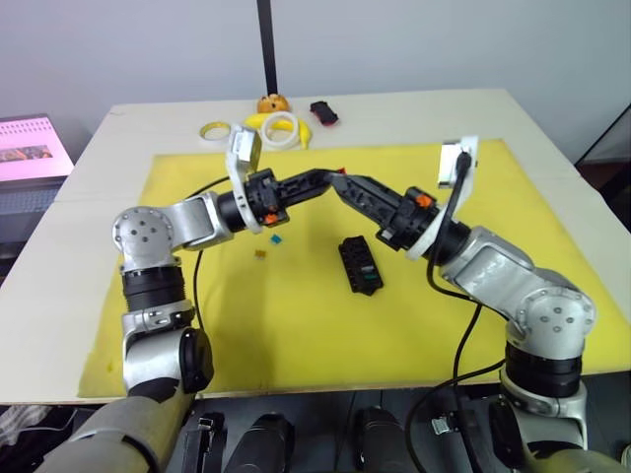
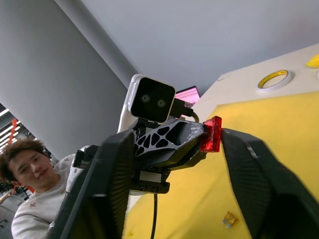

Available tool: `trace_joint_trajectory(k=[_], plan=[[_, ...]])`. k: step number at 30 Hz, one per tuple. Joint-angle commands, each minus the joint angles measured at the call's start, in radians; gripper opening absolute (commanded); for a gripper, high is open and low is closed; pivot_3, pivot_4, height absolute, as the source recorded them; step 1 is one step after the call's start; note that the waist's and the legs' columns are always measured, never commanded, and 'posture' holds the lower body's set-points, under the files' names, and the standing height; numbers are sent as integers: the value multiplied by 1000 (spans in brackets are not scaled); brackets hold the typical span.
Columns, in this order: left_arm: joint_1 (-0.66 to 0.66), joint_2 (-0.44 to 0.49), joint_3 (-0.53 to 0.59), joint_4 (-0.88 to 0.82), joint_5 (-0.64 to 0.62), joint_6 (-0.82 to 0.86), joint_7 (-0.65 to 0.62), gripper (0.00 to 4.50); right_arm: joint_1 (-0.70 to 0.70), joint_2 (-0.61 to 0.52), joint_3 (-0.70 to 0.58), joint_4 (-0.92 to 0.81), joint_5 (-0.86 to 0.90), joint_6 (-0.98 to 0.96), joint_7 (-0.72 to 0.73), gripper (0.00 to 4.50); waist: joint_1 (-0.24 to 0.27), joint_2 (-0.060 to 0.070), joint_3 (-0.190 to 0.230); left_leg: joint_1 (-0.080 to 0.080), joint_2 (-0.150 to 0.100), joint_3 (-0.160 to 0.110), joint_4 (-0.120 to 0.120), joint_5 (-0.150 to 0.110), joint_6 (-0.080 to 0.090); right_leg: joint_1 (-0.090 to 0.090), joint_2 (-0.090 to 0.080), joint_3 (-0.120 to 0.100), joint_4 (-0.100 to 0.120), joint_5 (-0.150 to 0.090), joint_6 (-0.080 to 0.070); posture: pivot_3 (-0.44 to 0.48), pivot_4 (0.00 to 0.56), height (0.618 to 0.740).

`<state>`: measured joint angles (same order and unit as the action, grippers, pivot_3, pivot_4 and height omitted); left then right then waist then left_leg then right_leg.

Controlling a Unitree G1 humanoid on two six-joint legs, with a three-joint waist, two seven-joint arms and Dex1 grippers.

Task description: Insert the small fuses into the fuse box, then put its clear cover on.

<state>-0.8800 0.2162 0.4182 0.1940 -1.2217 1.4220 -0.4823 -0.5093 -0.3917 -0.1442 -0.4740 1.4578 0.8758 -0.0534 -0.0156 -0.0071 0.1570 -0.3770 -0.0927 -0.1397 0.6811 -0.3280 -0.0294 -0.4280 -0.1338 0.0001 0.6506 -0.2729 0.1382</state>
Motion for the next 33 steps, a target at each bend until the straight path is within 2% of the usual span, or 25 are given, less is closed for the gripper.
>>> trace_joint_trajectory(k=[1, 17, 20, 23, 30, 33], plan=[[0, 8, 1, -17, -26, -21, -2, 0, -7, -1, -4, -11, 20, -23, -11, 2228, -1, 0, 0, 0, 0, 0, 0, 0, 0, 0, 0, 0, 0, 0, 0, 0, 150, 740], [2, 11, -6, -17, -59, -23, 13, 0, -7, -4, -3, -7, 42, -32, -23, 2228, 0, 0, 0, 0, 0, 0, 0, 0, 0, 0, 0, 0, 0, 0, 0, 0, 150, 740], [1, 6, -7, -13, -63, -27, 21, 0, -12, -2, -3, -2, 46, -35, -27, 1353, -1, 0, 0, 0, 0, 0, 0, 0, 0, 0, 0, 0, 0, 0, 0, 0, 150, 740], [4, 3, -10, -15, -69, -28, 27, 0, -16, 3, -3, 0, 55, -38, -32, 69, 0, 0, 0, 0, 0, 0, 0, 0, 0, 0, 0, 0, 0, 0, 0, 0, 150, 740], [8, 9, -19, -9, -76, -40, 37, 0, -26, -6, -12, 0, 121, -56, -56, 69, 0, 0, 0, 0, 0, 0, 0, 0, 0, 0, 0, 0, 0, 0, 0, 0, 150, 740], [17, 49, -42, -25, -51, -45, 4, 976, -29, -31, -19, -5, 156, -52, -54, 0, -1, 0, 0, 0, 0, 0, 0, 0, 0, 0, 0, 0, 0, 0, 0, 0, 150, 740]])
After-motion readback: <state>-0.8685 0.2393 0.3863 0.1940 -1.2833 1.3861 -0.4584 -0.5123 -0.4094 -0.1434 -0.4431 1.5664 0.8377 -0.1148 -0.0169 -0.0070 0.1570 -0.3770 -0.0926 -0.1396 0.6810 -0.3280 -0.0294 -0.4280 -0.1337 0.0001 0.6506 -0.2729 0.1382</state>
